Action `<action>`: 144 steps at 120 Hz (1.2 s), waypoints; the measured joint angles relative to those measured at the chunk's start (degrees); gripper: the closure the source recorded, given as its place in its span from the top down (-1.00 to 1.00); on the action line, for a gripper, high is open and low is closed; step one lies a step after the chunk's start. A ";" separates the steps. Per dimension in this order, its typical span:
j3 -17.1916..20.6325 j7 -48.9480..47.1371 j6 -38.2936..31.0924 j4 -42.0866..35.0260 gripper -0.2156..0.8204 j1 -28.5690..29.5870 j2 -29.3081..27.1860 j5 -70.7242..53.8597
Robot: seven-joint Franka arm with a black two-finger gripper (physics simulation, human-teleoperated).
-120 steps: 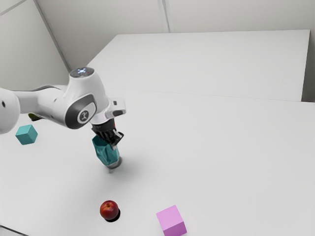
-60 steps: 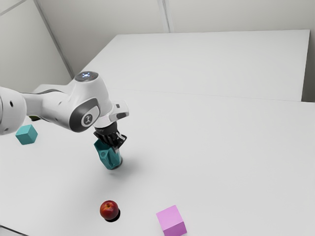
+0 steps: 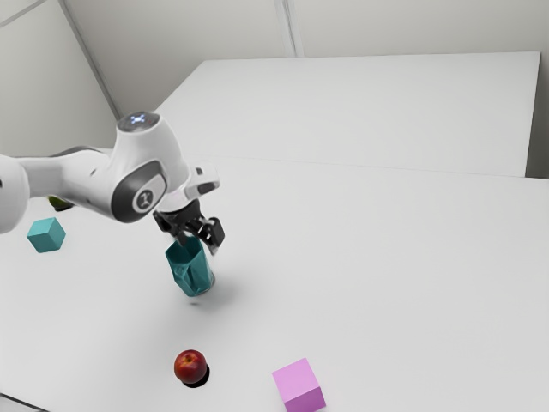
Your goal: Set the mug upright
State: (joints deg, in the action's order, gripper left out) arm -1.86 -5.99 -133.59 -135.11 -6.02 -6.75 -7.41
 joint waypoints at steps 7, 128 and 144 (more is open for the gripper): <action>-0.01 -0.03 0.30 0.03 0.37 -0.30 -0.91 0.01; 3.35 -0.79 30.22 32.75 0.55 0.57 6.79 5.07; 3.35 -0.80 31.28 34.91 0.55 0.61 7.69 5.35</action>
State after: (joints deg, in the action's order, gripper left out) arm 1.49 -6.80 -102.31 -100.20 -5.41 0.94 -2.06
